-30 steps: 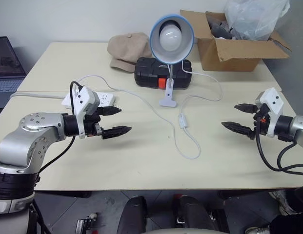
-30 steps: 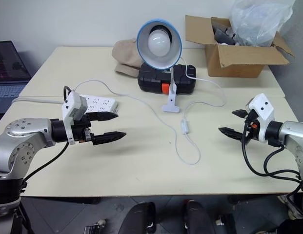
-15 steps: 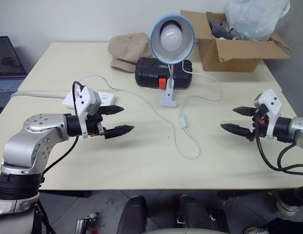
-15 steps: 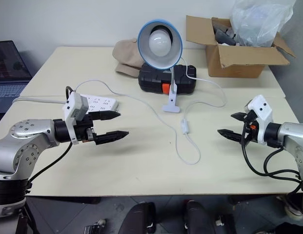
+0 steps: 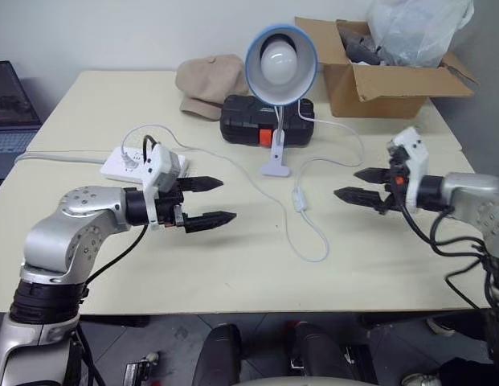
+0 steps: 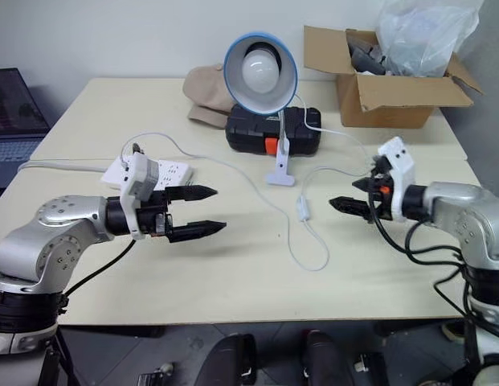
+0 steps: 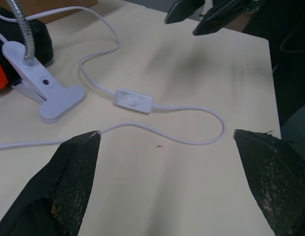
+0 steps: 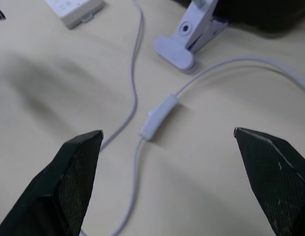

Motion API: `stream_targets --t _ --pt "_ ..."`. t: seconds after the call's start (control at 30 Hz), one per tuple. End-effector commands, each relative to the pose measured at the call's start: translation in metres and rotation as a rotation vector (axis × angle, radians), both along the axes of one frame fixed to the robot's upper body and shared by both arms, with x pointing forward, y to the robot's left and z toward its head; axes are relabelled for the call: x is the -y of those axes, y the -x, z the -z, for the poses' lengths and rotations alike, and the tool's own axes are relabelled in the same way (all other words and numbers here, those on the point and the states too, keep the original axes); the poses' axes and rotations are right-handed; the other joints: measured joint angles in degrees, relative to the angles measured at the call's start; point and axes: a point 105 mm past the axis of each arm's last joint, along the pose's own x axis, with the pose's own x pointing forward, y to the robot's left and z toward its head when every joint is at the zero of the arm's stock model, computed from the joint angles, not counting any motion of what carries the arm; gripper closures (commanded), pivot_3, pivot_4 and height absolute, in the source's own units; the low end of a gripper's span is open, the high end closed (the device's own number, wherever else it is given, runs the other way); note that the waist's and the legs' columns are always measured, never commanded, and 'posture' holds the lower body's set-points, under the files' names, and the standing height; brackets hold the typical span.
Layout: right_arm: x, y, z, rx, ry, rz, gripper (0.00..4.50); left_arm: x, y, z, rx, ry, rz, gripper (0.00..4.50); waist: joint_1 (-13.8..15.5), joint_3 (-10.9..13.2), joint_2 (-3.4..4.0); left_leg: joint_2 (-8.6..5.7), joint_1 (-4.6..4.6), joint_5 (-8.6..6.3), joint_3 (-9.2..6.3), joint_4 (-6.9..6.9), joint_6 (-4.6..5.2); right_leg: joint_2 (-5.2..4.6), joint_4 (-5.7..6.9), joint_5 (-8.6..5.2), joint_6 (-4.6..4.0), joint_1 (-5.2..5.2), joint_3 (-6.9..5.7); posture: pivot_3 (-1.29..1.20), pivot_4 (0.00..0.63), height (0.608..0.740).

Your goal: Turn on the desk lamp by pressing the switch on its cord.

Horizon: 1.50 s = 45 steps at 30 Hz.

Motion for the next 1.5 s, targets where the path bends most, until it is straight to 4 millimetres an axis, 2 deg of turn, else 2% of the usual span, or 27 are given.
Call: stream_targets --t 0.03,0.23,0.43,0.8,1.0,1.47,1.5 --pt "-0.011 -0.018 0.003 -0.089 -0.012 0.054 0.02 0.005 0.006 0.007 0.031 -0.078 0.045 0.00 -0.04 0.00 0.00 -0.01 0.00 0.00 0.01 0.00 0.00 0.00 0.00 0.01 -0.01 0.00 0.01 0.00 0.150 0.740" --pt "-0.041 -0.048 0.017 -0.267 -0.078 0.101 0.02 0.015 0.013 0.025 0.052 -0.149 0.113 0.00 0.04 -0.01 -0.01 0.00 -0.04 -0.01 0.05 -0.02 0.01 0.00 -0.02 0.15 -0.26 -0.04 0.01 0.00 0.150 0.740" --pt "-0.049 -0.060 0.025 -0.343 -0.080 0.111 0.02 0.021 0.014 0.028 0.073 -0.149 0.127 0.00 0.41 -0.01 -0.02 -0.02 -0.14 -0.01 0.04 -0.02 0.03 0.00 -0.03 0.16 -0.28 -0.09 -0.09 0.00 0.150 0.740" --pt "-0.063 -0.066 0.029 -0.389 -0.048 0.053 0.02 0.023 0.015 0.034 0.088 -0.133 0.106 0.00 0.09 -0.01 -0.01 0.03 -0.16 -0.05 -0.01 -0.02 0.09 0.03 -0.01 0.18 -0.29 -0.15 -0.07 0.00 0.150 0.740" --pt "-0.064 -0.067 0.037 -0.398 -0.013 0.047 0.02 0.023 0.013 0.035 0.103 -0.138 0.101 0.00 0.09 -0.01 -0.02 0.03 -0.17 -0.05 -0.01 -0.02 0.10 0.03 -0.02 0.18 -0.30 -0.15 -0.08 0.00 0.150 0.740" --pt "-0.069 -0.073 0.040 -0.396 -0.018 0.033 0.02 0.023 0.013 0.036 0.112 -0.135 0.087 0.00 0.01 -0.01 -0.01 0.05 -0.16 -0.06 0.00 -0.02 0.10 0.04 -0.01 0.18 -0.31 -0.15 -0.08 0.00 0.150 0.740" --pt "-0.069 -0.074 0.040 -0.396 -0.017 0.033 0.20 0.023 0.013 0.036 0.112 -0.135 0.087 0.00 0.00 -0.01 -0.01 0.05 -0.16 -0.06 0.00 -0.02 0.10 0.04 -0.01 0.18 -0.31 -0.15 -0.08 0.00 0.150 0.740"
